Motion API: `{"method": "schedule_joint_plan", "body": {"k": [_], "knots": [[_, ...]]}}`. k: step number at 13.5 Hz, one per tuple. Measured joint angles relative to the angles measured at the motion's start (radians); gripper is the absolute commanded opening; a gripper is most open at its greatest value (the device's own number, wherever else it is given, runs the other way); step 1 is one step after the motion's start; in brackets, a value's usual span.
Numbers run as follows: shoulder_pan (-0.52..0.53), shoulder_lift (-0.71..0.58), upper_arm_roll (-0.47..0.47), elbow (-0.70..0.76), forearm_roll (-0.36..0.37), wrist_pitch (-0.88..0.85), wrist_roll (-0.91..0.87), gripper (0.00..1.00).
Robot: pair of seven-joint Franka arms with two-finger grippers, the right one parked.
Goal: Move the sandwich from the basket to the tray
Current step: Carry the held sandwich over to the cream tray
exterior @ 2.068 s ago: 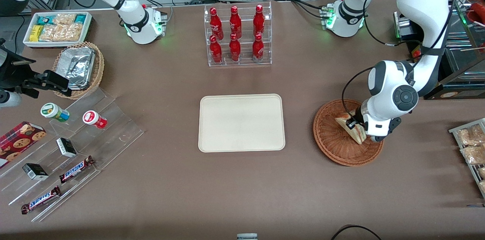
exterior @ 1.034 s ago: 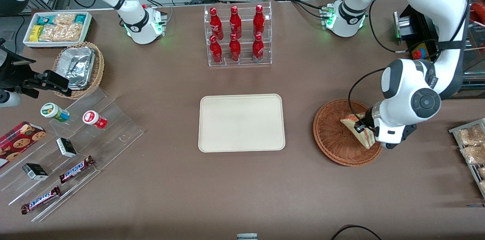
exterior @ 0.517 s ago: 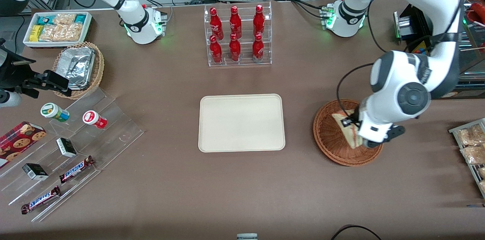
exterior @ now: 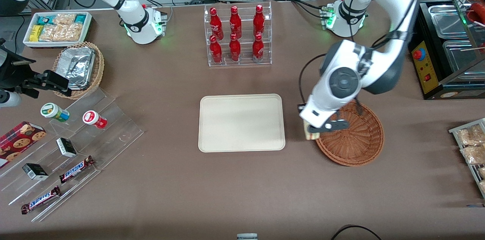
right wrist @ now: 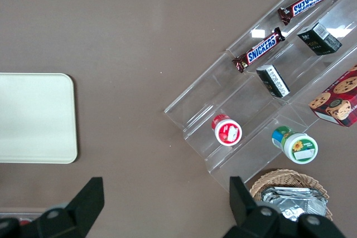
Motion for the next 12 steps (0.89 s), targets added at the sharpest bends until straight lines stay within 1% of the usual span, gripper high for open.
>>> {"method": "schedule_joint_plan", "body": {"k": [5,12], "knots": [[-0.098,0.112,0.0,0.088,0.0,0.014,0.006,0.0],[-0.179,0.285,0.0,0.228,0.0,0.035,0.009,0.0]]}}
